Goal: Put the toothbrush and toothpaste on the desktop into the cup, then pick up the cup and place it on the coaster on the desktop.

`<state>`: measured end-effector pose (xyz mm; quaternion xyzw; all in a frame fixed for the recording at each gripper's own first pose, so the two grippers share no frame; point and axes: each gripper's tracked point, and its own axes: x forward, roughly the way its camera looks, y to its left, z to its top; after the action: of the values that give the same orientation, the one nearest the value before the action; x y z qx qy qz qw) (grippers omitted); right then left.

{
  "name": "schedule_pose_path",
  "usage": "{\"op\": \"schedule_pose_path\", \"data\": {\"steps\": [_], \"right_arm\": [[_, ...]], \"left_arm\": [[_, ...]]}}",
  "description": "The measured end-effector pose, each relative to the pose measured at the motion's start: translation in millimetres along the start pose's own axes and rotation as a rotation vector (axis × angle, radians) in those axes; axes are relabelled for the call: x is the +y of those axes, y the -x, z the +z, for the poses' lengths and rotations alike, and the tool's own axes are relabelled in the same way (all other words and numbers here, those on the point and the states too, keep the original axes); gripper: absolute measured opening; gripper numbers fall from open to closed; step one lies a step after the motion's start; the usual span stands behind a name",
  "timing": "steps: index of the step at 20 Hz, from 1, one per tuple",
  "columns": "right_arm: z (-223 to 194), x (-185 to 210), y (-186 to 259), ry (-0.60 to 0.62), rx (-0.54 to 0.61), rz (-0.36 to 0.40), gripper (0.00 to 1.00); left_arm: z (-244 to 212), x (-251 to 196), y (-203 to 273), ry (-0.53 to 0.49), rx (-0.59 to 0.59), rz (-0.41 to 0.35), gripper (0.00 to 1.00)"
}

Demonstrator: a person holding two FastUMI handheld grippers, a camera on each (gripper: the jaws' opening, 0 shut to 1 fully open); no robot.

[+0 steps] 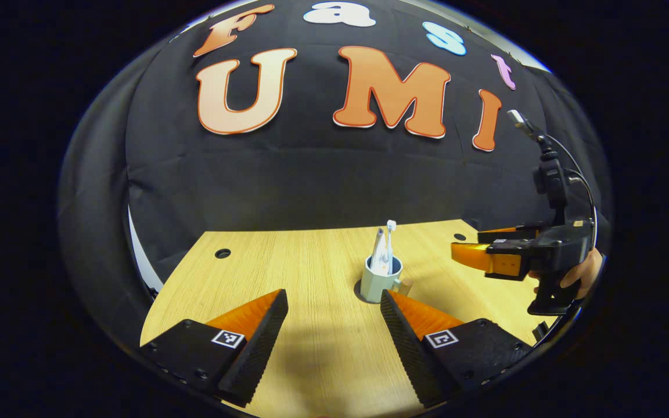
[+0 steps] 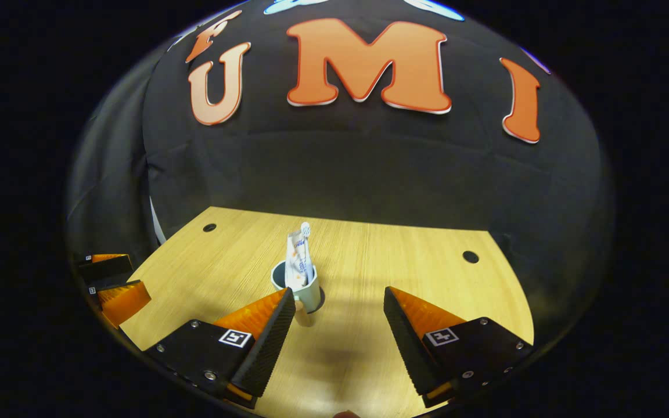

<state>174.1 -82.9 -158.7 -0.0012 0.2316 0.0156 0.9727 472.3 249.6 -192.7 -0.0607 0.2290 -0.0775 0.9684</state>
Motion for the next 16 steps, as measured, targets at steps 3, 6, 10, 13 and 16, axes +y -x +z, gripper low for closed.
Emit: {"op": "schedule_pose_path", "data": {"steps": [3,6,10,13,16], "right_arm": [[19.3,-23.9,47.1,0.002,-0.121,0.005,0.93],[30.1,-44.7,95.1,0.021,-0.191,0.019,0.92],[35.4,-57.5,145.2,0.016,-0.295,0.053,0.92],[34.8,-54.7,170.8,0.040,-0.342,0.081,0.93],[26.4,-45.5,193.1,0.047,-0.390,0.132,0.92]], "left_arm": [[21.0,-17.2,19.9,-0.038,-0.075,0.046,0.97],[42.4,-45.9,44.4,-0.058,-0.153,0.068,0.97],[59.6,-83.6,90.8,-0.036,-0.246,0.094,0.96],[59.1,-93.7,117.5,-0.028,-0.282,0.132,0.96],[52.2,-100.2,139.7,-0.018,-0.309,0.183,0.96]]}}
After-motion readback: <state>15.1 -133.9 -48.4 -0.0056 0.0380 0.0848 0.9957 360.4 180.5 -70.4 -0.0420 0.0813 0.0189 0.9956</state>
